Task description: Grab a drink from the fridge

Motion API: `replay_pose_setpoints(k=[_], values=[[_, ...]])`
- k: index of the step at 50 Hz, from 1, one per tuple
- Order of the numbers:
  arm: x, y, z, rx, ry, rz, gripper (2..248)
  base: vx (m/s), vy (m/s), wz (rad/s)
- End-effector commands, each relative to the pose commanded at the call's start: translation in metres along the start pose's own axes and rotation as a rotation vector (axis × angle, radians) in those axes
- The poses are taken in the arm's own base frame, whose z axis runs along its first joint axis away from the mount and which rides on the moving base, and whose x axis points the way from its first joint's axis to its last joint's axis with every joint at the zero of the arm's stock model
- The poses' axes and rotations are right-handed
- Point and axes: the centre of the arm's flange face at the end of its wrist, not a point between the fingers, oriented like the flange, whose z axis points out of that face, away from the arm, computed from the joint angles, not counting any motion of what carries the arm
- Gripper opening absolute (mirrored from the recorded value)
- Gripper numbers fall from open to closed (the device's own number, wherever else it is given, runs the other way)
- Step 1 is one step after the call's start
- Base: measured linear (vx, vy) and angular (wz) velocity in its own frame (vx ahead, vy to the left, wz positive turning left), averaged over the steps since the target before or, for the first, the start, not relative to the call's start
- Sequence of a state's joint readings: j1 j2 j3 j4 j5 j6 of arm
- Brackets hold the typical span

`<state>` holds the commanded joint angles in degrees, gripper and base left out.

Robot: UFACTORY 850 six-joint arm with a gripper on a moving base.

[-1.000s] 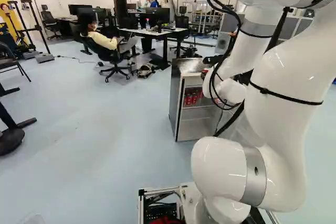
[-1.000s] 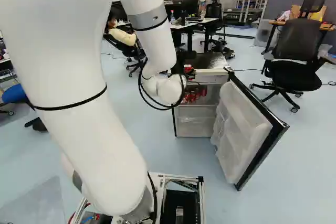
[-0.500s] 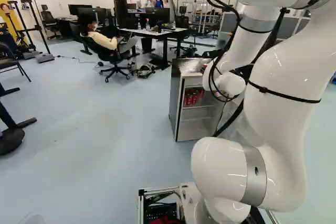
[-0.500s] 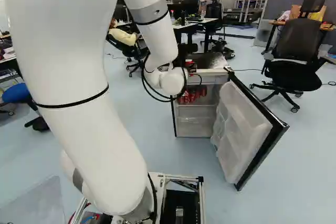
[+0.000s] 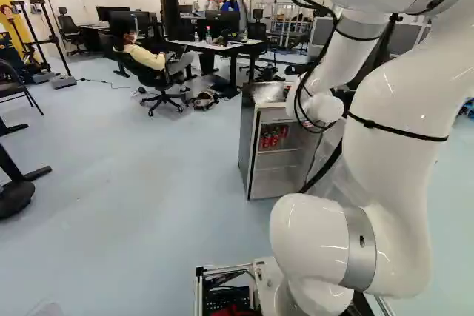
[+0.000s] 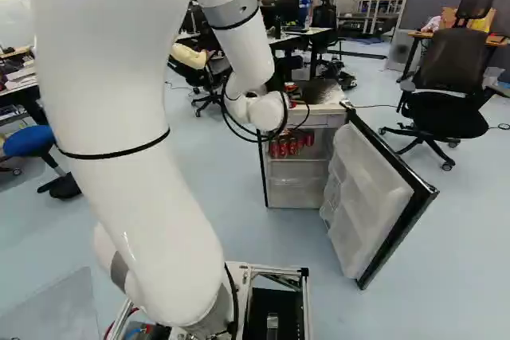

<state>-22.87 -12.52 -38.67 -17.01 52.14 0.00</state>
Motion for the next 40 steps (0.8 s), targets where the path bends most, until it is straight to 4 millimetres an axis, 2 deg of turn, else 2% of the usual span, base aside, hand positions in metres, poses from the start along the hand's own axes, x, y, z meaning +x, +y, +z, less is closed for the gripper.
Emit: replay_pose_setpoints(k=[40], values=[[0.005,0.007,0.063,-0.01,-0.02,0.009,95,0.0,0.0,0.0]])
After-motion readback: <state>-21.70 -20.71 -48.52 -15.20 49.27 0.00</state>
